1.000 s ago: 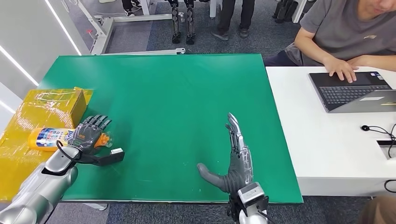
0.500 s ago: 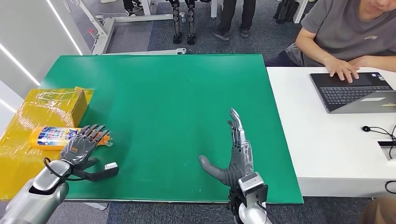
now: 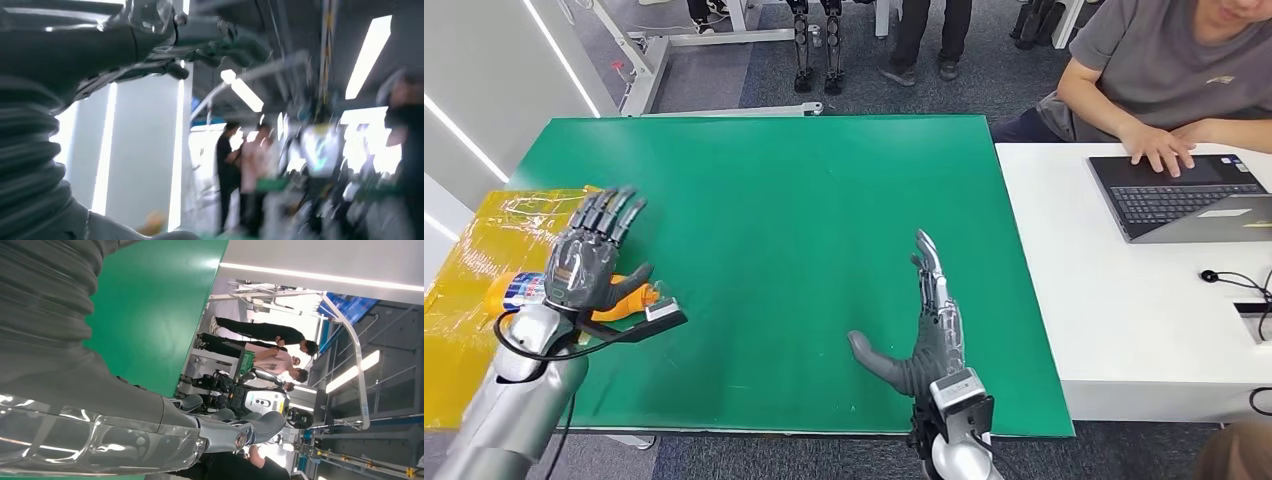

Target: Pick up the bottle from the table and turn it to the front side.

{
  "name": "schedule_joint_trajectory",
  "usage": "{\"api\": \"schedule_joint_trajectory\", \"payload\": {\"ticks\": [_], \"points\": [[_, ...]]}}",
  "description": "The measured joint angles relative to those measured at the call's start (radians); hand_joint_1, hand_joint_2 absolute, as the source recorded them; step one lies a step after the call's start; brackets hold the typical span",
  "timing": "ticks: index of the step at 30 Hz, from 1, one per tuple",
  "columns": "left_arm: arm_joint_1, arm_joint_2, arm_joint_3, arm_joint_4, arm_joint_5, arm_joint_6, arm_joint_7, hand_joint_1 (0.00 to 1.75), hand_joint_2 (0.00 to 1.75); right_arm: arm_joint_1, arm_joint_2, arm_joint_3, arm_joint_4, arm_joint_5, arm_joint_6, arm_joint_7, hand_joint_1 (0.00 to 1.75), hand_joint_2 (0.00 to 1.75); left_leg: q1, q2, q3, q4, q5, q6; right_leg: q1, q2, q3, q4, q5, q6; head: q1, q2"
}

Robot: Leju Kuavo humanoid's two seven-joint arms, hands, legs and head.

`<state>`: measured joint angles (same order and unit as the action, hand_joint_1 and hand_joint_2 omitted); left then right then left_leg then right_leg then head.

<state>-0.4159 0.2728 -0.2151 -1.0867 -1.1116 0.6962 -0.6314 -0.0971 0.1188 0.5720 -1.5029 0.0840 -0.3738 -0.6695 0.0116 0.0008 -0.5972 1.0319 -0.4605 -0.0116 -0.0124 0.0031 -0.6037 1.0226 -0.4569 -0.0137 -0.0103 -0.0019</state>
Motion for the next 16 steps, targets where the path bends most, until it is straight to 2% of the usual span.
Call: {"api": "schedule_joint_trajectory", "payload": {"ticks": [2, 4, 7, 10, 12, 16], "points": [[0.000, -0.042, 0.061, -0.041, 0.056, 0.001, -0.046, 0.00, 1.75, 0.000, 0.003, 0.000, 0.000, 0.000, 0.000, 0.001, 0.00, 1.75, 0.000, 0.001, 0.000, 0.000, 0.000, 0.000, 0.000, 0.001, 0.000, 0.000, 0.000, 0.000, 0.000, 0.000], [0.000, -0.071, 0.099, -0.071, 0.113, 0.001, -0.058, 0.00, 1.75, 0.000, 0.004, 0.000, 0.000, 0.000, 0.000, 0.002, 0.00, 1.75, 0.000, 0.001, 0.000, 0.000, 0.000, 0.000, 0.000, 0.001, 0.000, 0.000, 0.000, 0.000, 0.000, 0.000], [0.000, -0.103, 0.115, -0.100, 0.337, -0.014, -0.061, 0.00, 1.75, 0.000, 0.004, 0.004, 0.001, 0.001, -0.001, 0.003, 0.00, 1.75, 0.000, 0.000, 0.000, 0.000, 0.000, 0.000, 0.000, 0.000, 0.000, 0.000, 0.000, 0.000, 0.000, 0.000], [0.006, -0.140, 0.101, -0.127, 0.696, -0.101, -0.061, 0.00, 1.75, 0.000, 0.004, 0.008, 0.001, 0.002, -0.002, 0.003, 0.00, 1.75, 0.000, 0.000, 0.000, 0.000, 0.000, 0.000, 0.000, 0.000, 0.000, 0.000, 0.000, 0.000, 0.000, 0.000], [0.023, -0.170, 0.077, -0.157, 0.868, -0.168, -0.056, 0.00, 1.75, 0.000, 0.004, 0.010, 0.001, 0.005, -0.004, 0.004, 0.00, 1.75, 0.000, -0.001, 0.000, 0.000, 0.000, 0.000, 0.000, -0.001, 0.000, 0.000, 0.000, 0.000, 0.000, 0.000], [0.063, -0.222, 0.009, -0.208, 0.996, -0.241, -0.042, 0.00, 1.75, 0.001, 0.002, 0.016, 0.002, 0.016, -0.011, -0.001, 0.00, 1.75, -0.001, -0.001, -0.001, 0.000, -0.001, 0.001, 0.000, -0.001, 0.000, -0.001, 0.000, 0.000, 0.000, 0.000]]}}
